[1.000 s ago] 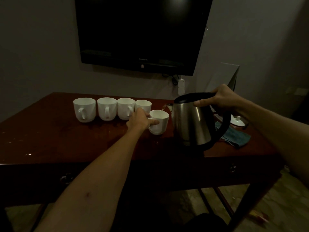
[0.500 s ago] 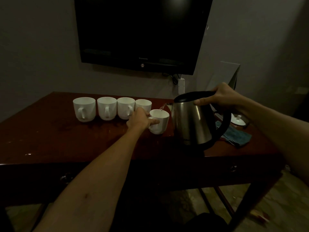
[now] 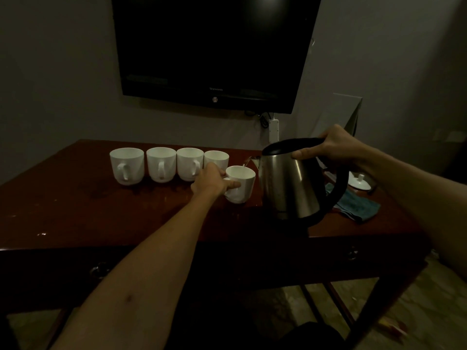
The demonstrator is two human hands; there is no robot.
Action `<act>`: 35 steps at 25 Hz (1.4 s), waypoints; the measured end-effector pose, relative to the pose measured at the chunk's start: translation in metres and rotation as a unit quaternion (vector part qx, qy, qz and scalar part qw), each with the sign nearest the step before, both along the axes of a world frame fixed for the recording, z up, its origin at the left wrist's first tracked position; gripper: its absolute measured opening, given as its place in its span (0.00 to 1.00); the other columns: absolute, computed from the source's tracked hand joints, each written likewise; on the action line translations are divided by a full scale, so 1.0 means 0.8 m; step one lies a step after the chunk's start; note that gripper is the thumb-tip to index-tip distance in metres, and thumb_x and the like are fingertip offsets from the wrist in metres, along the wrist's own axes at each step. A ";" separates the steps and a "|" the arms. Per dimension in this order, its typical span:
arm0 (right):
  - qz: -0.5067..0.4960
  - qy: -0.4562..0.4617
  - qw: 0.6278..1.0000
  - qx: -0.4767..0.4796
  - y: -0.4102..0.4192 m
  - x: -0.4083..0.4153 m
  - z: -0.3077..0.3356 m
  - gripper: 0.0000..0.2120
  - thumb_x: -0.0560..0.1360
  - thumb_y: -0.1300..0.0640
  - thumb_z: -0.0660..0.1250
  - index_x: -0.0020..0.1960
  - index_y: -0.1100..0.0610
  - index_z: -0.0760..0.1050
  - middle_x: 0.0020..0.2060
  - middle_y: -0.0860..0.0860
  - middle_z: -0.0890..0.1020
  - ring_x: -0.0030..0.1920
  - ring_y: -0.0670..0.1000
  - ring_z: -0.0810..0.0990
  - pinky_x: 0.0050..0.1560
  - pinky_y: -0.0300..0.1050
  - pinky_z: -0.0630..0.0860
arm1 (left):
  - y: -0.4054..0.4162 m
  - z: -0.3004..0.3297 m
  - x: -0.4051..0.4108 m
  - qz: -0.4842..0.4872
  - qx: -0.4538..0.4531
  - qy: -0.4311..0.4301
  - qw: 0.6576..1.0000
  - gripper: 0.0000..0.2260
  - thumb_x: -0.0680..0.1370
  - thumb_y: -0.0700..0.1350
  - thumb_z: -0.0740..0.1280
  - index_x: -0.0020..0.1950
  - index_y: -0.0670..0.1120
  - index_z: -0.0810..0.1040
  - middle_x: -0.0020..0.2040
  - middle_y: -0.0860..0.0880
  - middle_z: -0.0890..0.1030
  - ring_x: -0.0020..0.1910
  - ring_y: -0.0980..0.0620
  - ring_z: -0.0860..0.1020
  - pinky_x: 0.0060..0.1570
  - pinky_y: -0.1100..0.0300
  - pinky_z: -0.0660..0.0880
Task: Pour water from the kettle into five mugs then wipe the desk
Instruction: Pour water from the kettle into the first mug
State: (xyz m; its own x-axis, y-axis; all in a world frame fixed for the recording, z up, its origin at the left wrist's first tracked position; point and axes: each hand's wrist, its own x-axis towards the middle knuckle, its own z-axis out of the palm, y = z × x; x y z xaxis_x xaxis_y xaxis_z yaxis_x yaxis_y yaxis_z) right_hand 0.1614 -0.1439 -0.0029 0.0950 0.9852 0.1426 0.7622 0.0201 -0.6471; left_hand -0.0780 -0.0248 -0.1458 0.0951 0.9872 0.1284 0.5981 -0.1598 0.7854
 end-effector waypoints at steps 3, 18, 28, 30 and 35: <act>0.001 -0.006 1.000 -0.003 0.000 -0.002 0.000 0.31 0.61 0.47 0.77 0.47 0.74 0.79 0.24 0.52 0.74 0.21 0.46 0.71 0.21 0.37 0.68 | 0.001 0.000 -0.001 0.000 -0.001 -0.003 1.000 0.25 0.69 0.56 0.78 0.63 0.48 0.80 0.58 0.47 0.82 0.62 0.45 0.76 0.50 0.49 0.68; -0.005 -0.019 1.000 -0.007 0.003 -0.007 0.005 0.25 0.60 0.45 0.77 0.40 0.67 0.79 0.20 0.48 0.74 0.20 0.46 0.71 0.21 0.37 0.68 | -0.008 0.007 -0.001 -0.001 -0.009 -0.003 1.000 0.24 0.71 0.54 0.77 0.63 0.47 0.80 0.58 0.47 0.81 0.61 0.46 0.76 0.48 0.51 0.67; -0.002 -0.012 1.000 -0.012 0.005 -0.006 0.005 0.35 0.59 0.45 0.77 0.51 0.73 0.79 0.20 0.48 0.73 0.18 0.44 0.70 0.20 0.36 0.67 | -0.007 0.005 0.000 0.000 -0.004 -0.002 1.000 0.23 0.70 0.54 0.77 0.62 0.47 0.81 0.57 0.47 0.82 0.61 0.46 0.76 0.50 0.50 0.69; -0.001 -0.011 1.000 -0.016 0.006 -0.006 0.005 0.33 0.60 0.45 0.77 0.51 0.73 0.79 0.20 0.48 0.74 0.19 0.43 0.70 0.20 0.36 0.68 | -0.008 0.005 0.000 0.003 -0.007 0.001 1.000 0.24 0.70 0.54 0.77 0.62 0.47 0.80 0.57 0.47 0.81 0.61 0.46 0.76 0.49 0.50 0.67; -0.003 -0.007 1.000 -0.018 0.007 -0.003 0.004 0.30 0.63 0.47 0.77 0.51 0.73 0.79 0.19 0.47 0.73 0.18 0.44 0.70 0.21 0.36 0.67 | -0.009 0.007 0.000 0.000 -0.008 0.002 1.000 0.23 0.71 0.54 0.77 0.63 0.47 0.80 0.58 0.47 0.81 0.61 0.46 0.76 0.47 0.51 0.66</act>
State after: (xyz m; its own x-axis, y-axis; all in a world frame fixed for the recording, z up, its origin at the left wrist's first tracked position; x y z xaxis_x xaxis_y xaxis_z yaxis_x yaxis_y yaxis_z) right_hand 0.1592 -0.1383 0.0004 0.0986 0.9892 0.1087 0.7706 -0.0068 -0.6373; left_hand -0.0779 -0.0320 -0.1404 0.0950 0.9892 0.1112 0.6016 -0.1460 0.7854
